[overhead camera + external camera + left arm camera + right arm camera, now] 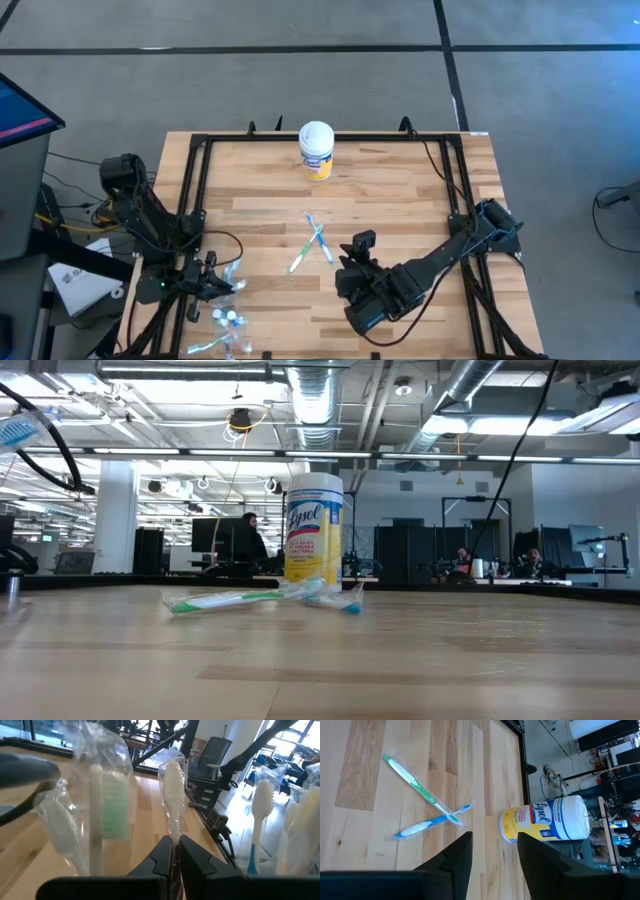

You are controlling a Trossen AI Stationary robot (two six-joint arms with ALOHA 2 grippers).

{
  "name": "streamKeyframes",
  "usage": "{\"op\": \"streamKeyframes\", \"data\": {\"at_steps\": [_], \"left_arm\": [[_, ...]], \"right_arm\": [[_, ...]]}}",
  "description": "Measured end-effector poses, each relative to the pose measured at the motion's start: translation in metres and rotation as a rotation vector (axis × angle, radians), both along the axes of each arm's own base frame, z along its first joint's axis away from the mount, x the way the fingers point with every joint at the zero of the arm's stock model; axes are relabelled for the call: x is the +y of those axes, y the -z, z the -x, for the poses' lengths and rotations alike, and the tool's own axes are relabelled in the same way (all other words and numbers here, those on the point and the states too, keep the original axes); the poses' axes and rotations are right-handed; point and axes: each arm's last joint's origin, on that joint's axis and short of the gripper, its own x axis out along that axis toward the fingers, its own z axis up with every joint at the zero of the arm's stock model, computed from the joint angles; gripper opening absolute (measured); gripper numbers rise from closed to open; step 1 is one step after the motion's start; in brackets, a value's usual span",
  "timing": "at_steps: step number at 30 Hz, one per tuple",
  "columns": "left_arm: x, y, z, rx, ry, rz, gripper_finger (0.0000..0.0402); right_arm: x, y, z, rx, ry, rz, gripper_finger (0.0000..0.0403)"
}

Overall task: Pick & Place toothbrushing station
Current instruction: Put the purple toothbrush into the transparent organizer

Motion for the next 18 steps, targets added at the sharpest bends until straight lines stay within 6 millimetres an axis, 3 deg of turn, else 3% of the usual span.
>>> {"op": "streamKeyframes", "data": {"at_steps": [6,18], "left_arm": [[-0.0009,0.0035,0.0004,0.006,-0.004,0.013,0.0015],[-0.0006,0.0029,-0.0001,0.004,-0.010,0.017,0.0067]], "right_arm": [[-0.0002,0.0000,-0.0001,0.000,0.000,0.000,0.0147],[-0.0058,0.0012,-0.0041,0.033,0.003,-0.043,0.0147]]}}
